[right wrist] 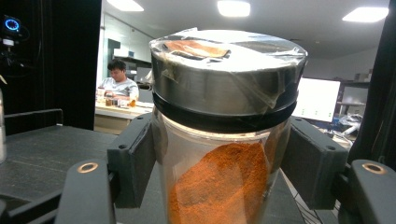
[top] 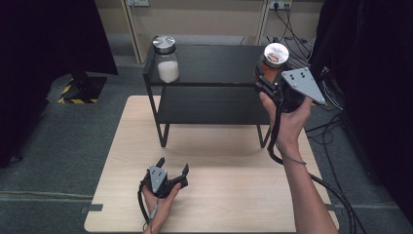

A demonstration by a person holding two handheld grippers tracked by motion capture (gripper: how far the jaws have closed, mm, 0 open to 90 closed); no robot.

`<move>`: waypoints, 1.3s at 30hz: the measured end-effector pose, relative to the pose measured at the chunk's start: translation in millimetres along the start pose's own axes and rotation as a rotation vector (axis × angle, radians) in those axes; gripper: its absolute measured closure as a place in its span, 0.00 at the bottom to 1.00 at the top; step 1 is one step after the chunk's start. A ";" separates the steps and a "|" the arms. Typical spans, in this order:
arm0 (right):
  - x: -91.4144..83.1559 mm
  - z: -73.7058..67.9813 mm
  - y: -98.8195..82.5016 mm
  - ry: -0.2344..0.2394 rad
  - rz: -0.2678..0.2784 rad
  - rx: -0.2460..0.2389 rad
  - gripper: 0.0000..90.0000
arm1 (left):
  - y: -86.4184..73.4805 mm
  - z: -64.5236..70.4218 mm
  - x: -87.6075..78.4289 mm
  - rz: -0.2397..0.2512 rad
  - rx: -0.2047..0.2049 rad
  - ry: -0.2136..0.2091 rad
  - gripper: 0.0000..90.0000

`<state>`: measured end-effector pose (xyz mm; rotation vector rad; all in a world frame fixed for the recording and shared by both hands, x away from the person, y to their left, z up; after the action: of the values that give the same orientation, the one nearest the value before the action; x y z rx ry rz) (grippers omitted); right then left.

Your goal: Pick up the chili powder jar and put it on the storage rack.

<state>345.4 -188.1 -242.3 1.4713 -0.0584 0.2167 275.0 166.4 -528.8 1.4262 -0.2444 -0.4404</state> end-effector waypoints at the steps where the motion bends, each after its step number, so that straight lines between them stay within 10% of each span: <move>1: 1.4 -0.7 0.5 -0.002 0.000 -0.005 0.36 | 0.0 0.1 0.0 0.000 0.000 0.000 0.06; 39: 57.6 -2.6 8.5 0.014 -0.155 0.014 0.36 | 0.0 -0.4 0.1 0.002 -0.011 -0.001 0.06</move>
<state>400.0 -178.5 -224.4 1.4810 0.0692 0.1015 275.2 166.7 -528.9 1.4150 -0.2438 -0.4408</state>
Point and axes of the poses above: each handheld gripper's, and its own axes: x roughly forward along the jaws, y roughly out of its top, z roughly to its right, the point moved 7 cm from there along x, roughly forward along the jaws, and after that the axes turned 7 degrees about -y, right-handed, at the moved point
